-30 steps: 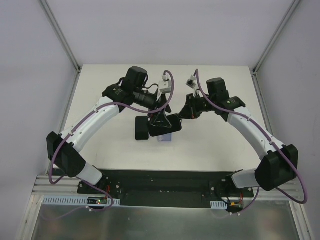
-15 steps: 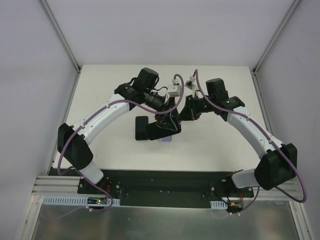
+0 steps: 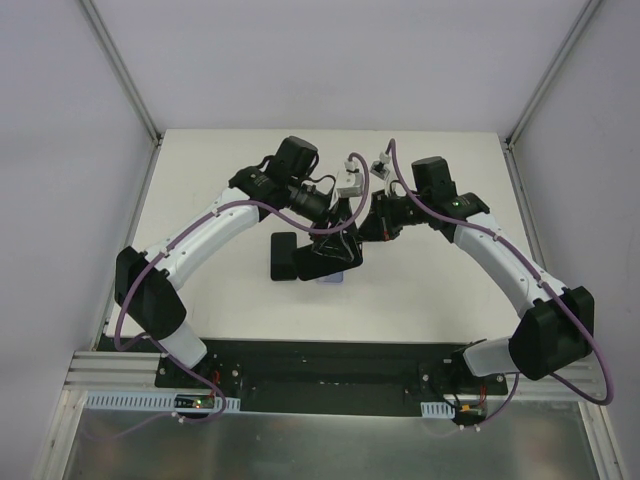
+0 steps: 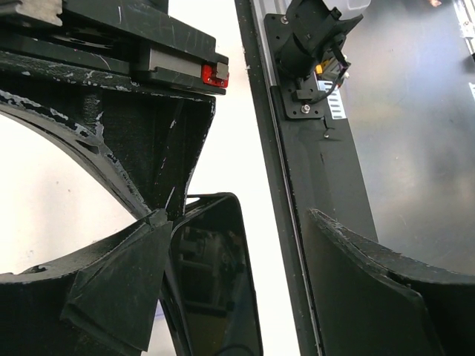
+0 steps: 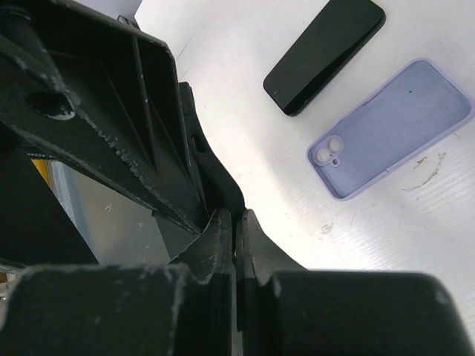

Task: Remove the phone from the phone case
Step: Remove the phone case from the phone.

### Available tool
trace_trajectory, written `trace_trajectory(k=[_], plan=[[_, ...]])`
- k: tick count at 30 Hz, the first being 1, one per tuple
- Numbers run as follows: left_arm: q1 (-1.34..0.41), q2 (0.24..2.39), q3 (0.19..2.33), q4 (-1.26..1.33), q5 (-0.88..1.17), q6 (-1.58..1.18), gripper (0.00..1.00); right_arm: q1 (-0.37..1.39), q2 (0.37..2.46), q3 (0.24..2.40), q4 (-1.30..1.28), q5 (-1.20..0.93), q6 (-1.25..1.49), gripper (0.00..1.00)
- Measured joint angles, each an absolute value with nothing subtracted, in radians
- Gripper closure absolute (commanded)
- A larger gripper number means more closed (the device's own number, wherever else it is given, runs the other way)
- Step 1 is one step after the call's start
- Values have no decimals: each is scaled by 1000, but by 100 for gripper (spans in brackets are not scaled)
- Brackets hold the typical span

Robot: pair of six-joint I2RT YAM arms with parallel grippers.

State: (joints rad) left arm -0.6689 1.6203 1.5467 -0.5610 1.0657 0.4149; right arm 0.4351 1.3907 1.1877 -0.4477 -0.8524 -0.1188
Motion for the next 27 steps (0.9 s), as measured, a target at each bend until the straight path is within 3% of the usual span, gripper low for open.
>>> trace_trajectory(k=[13,27], plan=[[-668,1620,1557,-591,1010,461,25,433,1388,1187,-454,-857,-123,100],[-669,1623,1534,-584,1023,471,47,430,1388,1187,-467,-855,-120,100]])
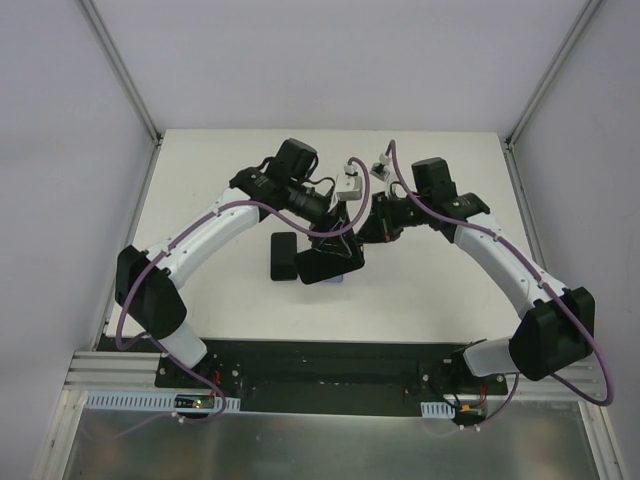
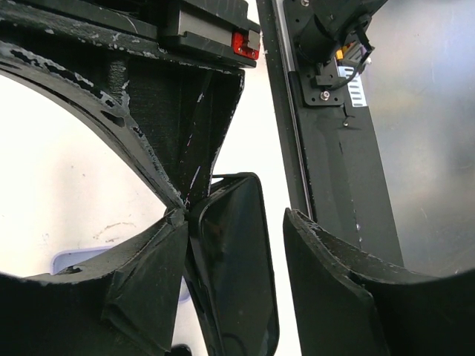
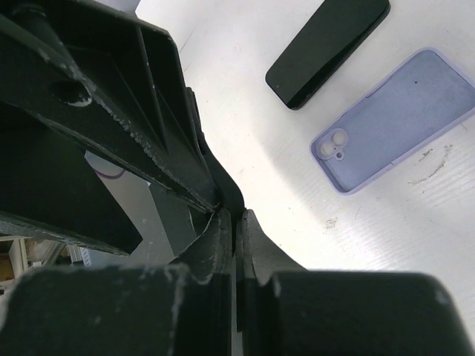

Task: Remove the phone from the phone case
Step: Remove the phone case from the phone.

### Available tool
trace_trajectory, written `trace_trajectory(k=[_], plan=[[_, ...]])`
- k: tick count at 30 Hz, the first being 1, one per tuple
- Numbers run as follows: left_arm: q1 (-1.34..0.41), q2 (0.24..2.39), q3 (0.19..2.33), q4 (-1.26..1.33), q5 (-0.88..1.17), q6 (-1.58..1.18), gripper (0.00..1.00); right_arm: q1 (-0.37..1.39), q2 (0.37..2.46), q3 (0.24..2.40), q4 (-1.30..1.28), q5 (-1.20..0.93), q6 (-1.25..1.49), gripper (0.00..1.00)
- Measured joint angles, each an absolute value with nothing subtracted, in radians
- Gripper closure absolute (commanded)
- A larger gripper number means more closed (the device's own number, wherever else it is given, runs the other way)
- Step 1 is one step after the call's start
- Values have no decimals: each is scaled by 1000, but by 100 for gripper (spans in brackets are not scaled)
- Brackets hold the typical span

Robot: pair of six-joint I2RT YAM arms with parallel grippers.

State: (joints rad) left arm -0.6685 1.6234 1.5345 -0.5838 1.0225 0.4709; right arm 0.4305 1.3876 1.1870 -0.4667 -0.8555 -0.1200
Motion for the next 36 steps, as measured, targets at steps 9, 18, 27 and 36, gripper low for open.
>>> trace_trajectory(k=[9,18,27,36], plan=[[-682,1635,1515,-572,1015,493,51,430,1375,1171,-480,-826,-100,100],[-686,1655,1511,-555,1012,505,58,429,1350,1166,-493,-780,-89,100],[-692,1691,1511,-554,1016,534,66,427,1348,1156,-516,-743,-89,100],[-701,1716,1508,-546,1010,581,74,420,1345,1140,-533,-725,-84,100]])
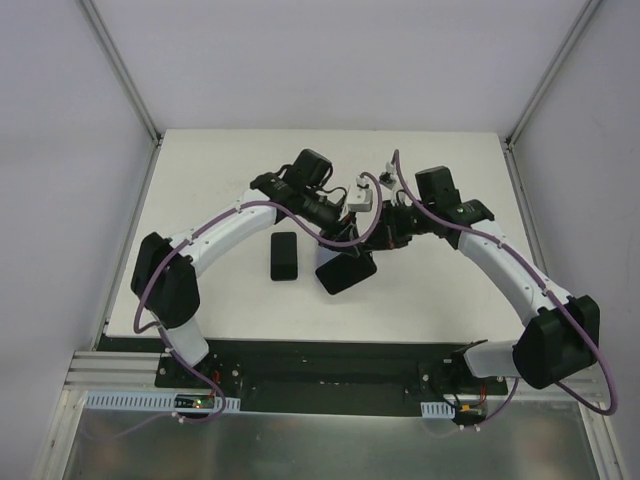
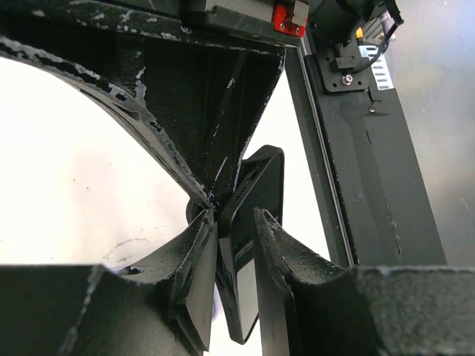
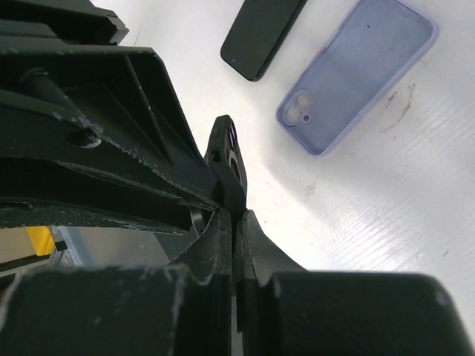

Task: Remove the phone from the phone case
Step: Remove the phone case from the phone.

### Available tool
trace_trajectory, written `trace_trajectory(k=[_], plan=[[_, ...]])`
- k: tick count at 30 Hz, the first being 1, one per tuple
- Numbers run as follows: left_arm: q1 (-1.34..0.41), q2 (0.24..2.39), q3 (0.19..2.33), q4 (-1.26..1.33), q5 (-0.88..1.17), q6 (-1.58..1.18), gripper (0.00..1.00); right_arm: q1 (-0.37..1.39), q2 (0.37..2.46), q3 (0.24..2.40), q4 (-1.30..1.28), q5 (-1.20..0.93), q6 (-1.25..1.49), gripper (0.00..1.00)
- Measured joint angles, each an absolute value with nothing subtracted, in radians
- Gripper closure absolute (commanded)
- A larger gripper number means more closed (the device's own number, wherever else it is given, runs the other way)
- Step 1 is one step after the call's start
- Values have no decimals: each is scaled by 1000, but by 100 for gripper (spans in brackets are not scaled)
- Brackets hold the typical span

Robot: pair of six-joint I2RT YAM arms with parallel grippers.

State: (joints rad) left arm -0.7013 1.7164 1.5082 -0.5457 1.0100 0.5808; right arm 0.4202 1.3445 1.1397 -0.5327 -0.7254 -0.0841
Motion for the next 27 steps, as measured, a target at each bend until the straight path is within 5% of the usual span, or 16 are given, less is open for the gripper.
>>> trace_trajectory(k=[17,27], plan=[[-732,1787,1481,-518,988,648,79,366,1335,1099,-506,-713,12,100],[-751,1841,1510,-541,1021,642,72,359,1313,1052,-456,-697,30,100]])
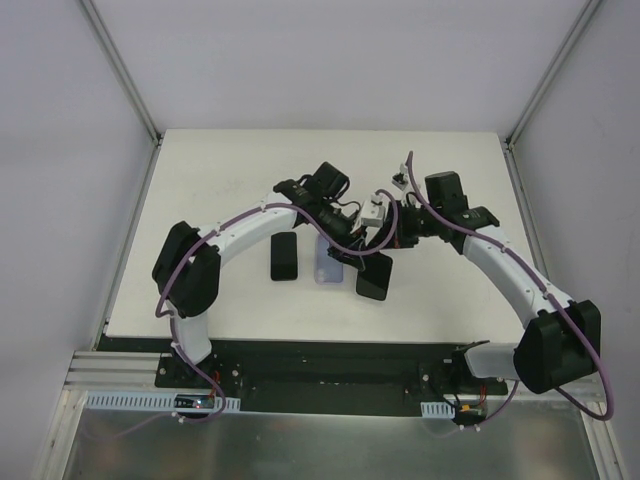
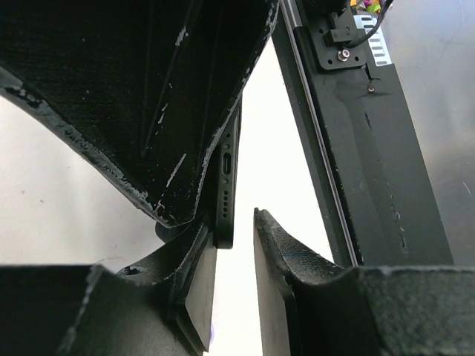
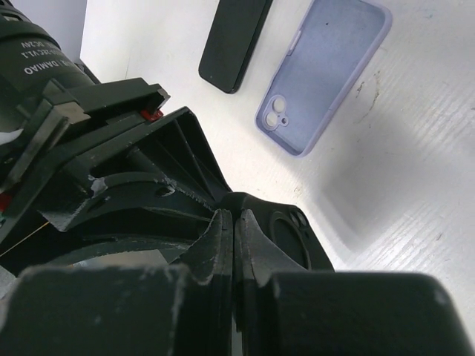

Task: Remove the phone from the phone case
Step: Remove the phone case from the phone.

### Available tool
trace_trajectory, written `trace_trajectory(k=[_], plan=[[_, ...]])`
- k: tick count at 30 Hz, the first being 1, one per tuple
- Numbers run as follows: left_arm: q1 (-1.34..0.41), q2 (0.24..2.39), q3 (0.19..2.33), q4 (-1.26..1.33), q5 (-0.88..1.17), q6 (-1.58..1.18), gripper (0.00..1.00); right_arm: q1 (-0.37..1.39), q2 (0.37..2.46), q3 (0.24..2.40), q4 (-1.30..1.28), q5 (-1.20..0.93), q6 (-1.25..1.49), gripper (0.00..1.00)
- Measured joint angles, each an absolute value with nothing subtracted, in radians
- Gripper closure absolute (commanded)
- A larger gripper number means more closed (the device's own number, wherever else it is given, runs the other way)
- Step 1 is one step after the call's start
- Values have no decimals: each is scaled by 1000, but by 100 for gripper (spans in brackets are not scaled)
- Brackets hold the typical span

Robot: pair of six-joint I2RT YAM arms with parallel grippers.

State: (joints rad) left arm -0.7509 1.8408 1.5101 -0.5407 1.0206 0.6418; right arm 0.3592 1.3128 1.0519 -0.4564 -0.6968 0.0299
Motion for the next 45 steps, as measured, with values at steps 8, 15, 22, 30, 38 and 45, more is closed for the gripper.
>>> trace_trajectory(k=[8,15,22,30,38,45], plan=[[-753,1860,1550,-533,995,553,71,341,1303,1037,-412,-686,55,100],[-753,1860,1530,-408,931,400,91,313,1302,1032,-371,-667,88,100],[-756,1860,1523,-339,915,306,100,296,1301,1026,-334,-661,112,100],[-760,1860,1502,-293,914,279,100,276,1290,1016,-326,-662,125,100],[-793,1824,1465,-271,849,355,100,246,1290,1015,-349,-689,128,100],[-811,1799,1452,-274,794,402,100,224,1290,1015,-349,-719,128,100]])
